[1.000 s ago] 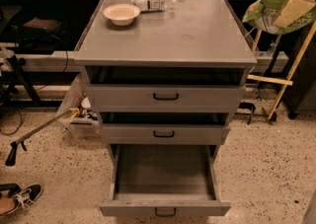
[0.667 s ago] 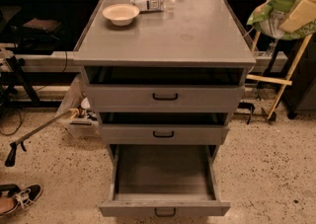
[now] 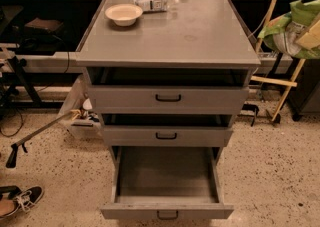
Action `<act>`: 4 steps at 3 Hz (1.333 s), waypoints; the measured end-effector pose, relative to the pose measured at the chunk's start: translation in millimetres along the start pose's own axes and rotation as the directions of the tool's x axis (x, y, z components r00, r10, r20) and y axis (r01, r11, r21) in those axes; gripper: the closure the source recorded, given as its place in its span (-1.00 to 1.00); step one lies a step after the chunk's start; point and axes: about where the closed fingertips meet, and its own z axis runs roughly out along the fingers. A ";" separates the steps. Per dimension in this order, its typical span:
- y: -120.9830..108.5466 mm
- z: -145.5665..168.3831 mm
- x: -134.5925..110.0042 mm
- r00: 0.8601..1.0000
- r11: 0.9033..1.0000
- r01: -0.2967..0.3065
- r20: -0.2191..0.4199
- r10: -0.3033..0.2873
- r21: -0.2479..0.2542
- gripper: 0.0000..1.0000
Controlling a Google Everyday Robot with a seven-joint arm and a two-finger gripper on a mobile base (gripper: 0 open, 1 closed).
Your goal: Place green rice chip bag into bottom drawer
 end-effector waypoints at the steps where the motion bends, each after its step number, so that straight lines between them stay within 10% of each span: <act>1: 1.8 15.2 -0.2 0.999 0.999 -0.039 -0.010 0.040 0.035 1.00; 2: 13.6 8.0 -4.1 0.993 0.976 -0.114 -0.020 0.120 0.187 1.00; 3: 29.5 55.5 -39.1 0.990 0.924 -0.107 -0.041 0.131 0.368 1.00; 4: 29.4 55.1 -38.5 0.990 0.923 -0.108 -0.042 0.132 0.368 1.00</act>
Offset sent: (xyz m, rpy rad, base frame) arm 0.0454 0.0820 -0.2694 -0.1210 -0.2589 -0.7440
